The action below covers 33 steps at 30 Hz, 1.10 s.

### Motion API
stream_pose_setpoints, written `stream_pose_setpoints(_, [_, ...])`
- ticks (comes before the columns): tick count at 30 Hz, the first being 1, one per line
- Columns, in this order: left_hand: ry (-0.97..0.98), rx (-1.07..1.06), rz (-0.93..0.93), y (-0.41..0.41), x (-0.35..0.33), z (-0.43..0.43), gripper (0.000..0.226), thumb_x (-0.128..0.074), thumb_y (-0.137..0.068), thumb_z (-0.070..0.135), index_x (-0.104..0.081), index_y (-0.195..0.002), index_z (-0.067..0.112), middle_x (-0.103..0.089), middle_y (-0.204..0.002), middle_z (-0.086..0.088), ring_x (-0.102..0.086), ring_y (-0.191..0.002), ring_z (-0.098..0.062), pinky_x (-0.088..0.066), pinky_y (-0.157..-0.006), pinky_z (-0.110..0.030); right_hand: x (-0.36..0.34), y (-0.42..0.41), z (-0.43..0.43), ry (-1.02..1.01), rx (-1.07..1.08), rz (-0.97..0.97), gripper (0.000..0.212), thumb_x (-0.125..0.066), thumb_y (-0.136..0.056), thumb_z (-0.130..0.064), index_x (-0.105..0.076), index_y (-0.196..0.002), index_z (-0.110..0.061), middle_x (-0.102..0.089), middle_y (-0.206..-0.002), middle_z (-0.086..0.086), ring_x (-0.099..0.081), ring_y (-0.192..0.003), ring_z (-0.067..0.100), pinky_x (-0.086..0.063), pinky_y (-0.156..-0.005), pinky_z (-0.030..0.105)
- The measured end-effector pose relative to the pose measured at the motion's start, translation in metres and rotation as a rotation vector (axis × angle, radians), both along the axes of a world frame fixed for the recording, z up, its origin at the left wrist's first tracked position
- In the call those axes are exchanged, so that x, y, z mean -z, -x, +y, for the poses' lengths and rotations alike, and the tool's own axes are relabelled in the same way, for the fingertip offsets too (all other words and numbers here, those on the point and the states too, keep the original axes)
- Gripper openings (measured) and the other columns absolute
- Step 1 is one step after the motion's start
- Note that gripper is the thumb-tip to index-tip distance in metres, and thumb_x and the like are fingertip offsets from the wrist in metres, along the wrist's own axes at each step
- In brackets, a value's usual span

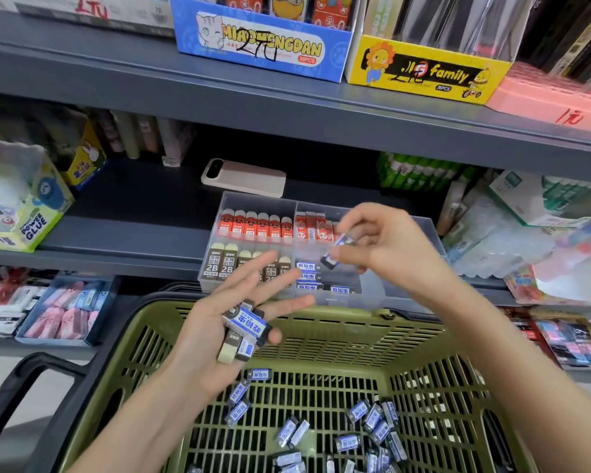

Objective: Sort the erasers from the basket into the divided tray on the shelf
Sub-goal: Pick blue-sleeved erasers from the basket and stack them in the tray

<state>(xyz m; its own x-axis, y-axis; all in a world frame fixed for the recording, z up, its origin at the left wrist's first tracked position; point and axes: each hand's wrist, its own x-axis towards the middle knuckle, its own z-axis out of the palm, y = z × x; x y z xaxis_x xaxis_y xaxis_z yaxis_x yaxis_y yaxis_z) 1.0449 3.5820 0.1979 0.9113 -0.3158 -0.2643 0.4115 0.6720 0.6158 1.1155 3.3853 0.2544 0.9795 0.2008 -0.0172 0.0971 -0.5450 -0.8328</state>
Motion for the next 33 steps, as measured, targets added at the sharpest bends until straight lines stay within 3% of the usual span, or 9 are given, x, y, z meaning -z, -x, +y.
stream_pose_setpoints(2, [0.007,0.011,-0.008,-0.001,0.002,0.002,0.047,-0.052,-0.081,0.022,-0.056,-0.128,0.014,-0.062,-0.125,-0.017,-0.066,-0.101,-0.039,-0.049,-0.043,-0.024,0.007,-0.01,-0.015,0.166,0.066,-0.003,0.028,-0.081,-0.066,-0.011,-0.057,-0.073,-0.023,-0.069,-0.076,0.009,-0.063,-0.065,0.021,-0.048,-0.059,0.03])
stream_pose_setpoints(6, [0.02,0.025,-0.004,-0.003,0.005,0.002,0.043,-0.048,-0.084,0.022,-0.058,-0.125,0.012,-0.061,-0.127,-0.017,-0.067,-0.099,-0.037,-0.049,-0.044,-0.022,0.028,-0.015,-0.023,0.543,0.074,-0.107,0.033,-0.084,-0.061,-0.035,-0.052,-0.064,-0.028,-0.062,-0.068,-0.01,-0.059,-0.071,0.011,-0.038,-0.059,0.019])
stream_pose_setpoints(12, [0.001,0.01,-0.004,-0.003,0.002,0.004,0.035,-0.047,-0.085,0.02,-0.069,-0.111,0.01,-0.064,-0.123,-0.016,-0.066,-0.101,-0.037,-0.048,-0.043,-0.021,0.046,-0.018,-0.016,0.706,0.04,-0.247,0.034,-0.082,-0.059,-0.048,-0.059,-0.068,-0.024,-0.05,-0.064,-0.017,-0.056,-0.094,0.013,-0.031,-0.062,0.024])
stream_pose_setpoints(14, [-0.002,0.006,-0.001,-0.002,0.0,0.004,0.035,-0.047,-0.085,0.02,-0.071,-0.108,0.01,-0.065,-0.122,-0.016,-0.067,-0.1,-0.036,-0.048,-0.043,-0.021,0.051,-0.019,-0.014,0.723,0.041,-0.291,0.034,-0.081,-0.058,-0.05,-0.063,-0.07,-0.024,-0.06,-0.074,-0.011,-0.057,-0.103,0.016,-0.033,-0.066,0.024])
stream_pose_setpoints(16, [0.005,0.006,0.002,-0.002,-0.001,0.004,0.035,-0.047,-0.085,0.02,-0.071,-0.108,0.009,-0.064,-0.122,-0.016,-0.068,-0.098,-0.036,-0.048,-0.043,-0.021,0.055,-0.02,-0.014,0.756,0.038,-0.347,0.036,-0.079,-0.058,-0.053,-0.066,-0.073,-0.023,-0.067,-0.088,0.002,-0.058,-0.101,0.019,-0.033,-0.07,0.026])
stream_pose_setpoints(20, [0.003,0.001,0.01,-0.001,-0.003,0.003,0.035,-0.048,-0.084,0.02,-0.07,-0.108,0.008,-0.064,-0.122,-0.017,-0.068,-0.098,-0.036,-0.048,-0.043,-0.021,0.057,-0.019,-0.015,0.886,-0.017,-0.471,0.032,-0.075,-0.065,-0.052,-0.072,-0.075,-0.023,-0.066,-0.076,0.004,-0.057,-0.096,0.025,-0.019,-0.068,0.028])
stream_pose_setpoints(22, [0.003,-0.006,0.012,-0.001,-0.004,0.003,0.035,-0.047,-0.085,0.02,-0.071,-0.107,0.007,-0.065,-0.121,-0.017,-0.067,-0.099,-0.036,-0.048,-0.042,-0.021,0.055,-0.019,-0.015,0.939,-0.03,-0.491,0.03,-0.073,-0.067,-0.053,-0.073,-0.076,-0.024,-0.058,-0.065,-0.003,-0.054,-0.087,0.023,-0.015,-0.068,0.029])
stream_pose_setpoints(27, [0.009,-0.014,0.026,-0.002,-0.005,0.003,0.034,-0.047,-0.085,0.02,-0.073,-0.103,0.007,-0.065,-0.119,-0.018,-0.068,-0.096,-0.036,-0.046,-0.041,-0.02,0.054,-0.022,-0.01,0.789,0.051,-0.411,0.03,-0.075,-0.065,-0.053,-0.069,-0.076,-0.026,-0.061,-0.068,-0.012,-0.052,-0.087,0.014,-0.017,-0.07,0.028])
stream_pose_setpoints(33, [0.015,-0.015,0.044,-0.002,-0.007,0.002,0.033,-0.048,-0.084,0.02,-0.074,-0.099,0.006,-0.067,-0.116,-0.018,-0.069,-0.094,-0.035,-0.046,-0.04,-0.021,0.055,-0.021,-0.013,1.102,-0.101,-0.482,0.028,-0.062,-0.077,-0.054,-0.073,-0.075,-0.028,-0.057,-0.067,-0.008,-0.05,-0.089,0.016,-0.005,-0.066,0.029])
